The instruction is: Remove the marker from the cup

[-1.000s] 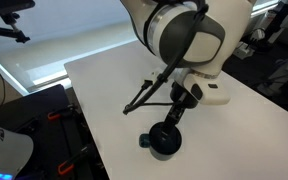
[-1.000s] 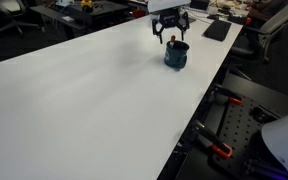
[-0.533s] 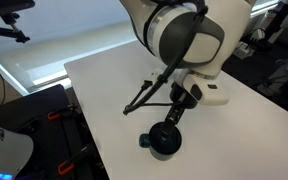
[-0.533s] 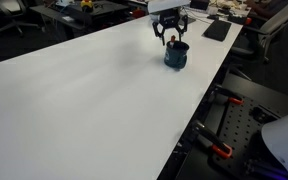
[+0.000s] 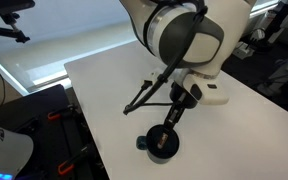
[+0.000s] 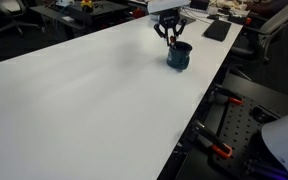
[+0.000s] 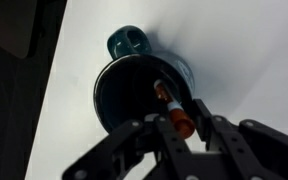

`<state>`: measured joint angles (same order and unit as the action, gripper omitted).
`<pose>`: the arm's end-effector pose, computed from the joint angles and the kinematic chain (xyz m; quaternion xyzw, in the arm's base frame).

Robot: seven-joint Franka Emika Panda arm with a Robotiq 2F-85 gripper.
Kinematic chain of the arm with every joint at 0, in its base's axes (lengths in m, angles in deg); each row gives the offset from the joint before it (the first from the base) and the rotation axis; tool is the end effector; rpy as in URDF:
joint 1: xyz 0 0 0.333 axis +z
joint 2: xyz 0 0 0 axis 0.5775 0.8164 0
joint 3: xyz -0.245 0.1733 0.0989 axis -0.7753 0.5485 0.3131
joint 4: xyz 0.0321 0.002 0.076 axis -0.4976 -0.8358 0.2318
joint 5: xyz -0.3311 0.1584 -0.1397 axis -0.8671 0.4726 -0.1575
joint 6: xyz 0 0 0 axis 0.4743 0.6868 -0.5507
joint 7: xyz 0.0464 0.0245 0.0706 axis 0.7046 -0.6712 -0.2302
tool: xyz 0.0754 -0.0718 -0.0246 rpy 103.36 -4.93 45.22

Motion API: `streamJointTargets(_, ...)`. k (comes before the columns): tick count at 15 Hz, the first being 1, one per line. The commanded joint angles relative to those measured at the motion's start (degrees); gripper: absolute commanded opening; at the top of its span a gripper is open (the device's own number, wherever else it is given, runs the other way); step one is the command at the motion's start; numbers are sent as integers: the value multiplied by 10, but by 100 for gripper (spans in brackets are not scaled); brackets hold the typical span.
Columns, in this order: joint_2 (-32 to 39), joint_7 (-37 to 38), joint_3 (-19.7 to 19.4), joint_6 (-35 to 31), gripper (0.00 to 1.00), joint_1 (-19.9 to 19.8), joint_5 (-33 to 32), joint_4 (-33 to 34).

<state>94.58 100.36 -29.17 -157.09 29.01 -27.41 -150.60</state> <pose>0.5048 -0.2026 0.2049 0.8305 -0.5345 -0.0996 0.1213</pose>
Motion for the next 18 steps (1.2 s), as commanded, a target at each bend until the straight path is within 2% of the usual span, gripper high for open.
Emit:
streamJointTargets(1,-3,2,-6,-12,7,7,-8,-6)
streamJointTargets(8,-32,-10,-4,-10,7,7,-6,-10)
streamJointTargets(14,-56,-4,-2,9,7,9,-7,21)
streamJointTargets(18,-47,-1,0,10,7,14,-18,30)
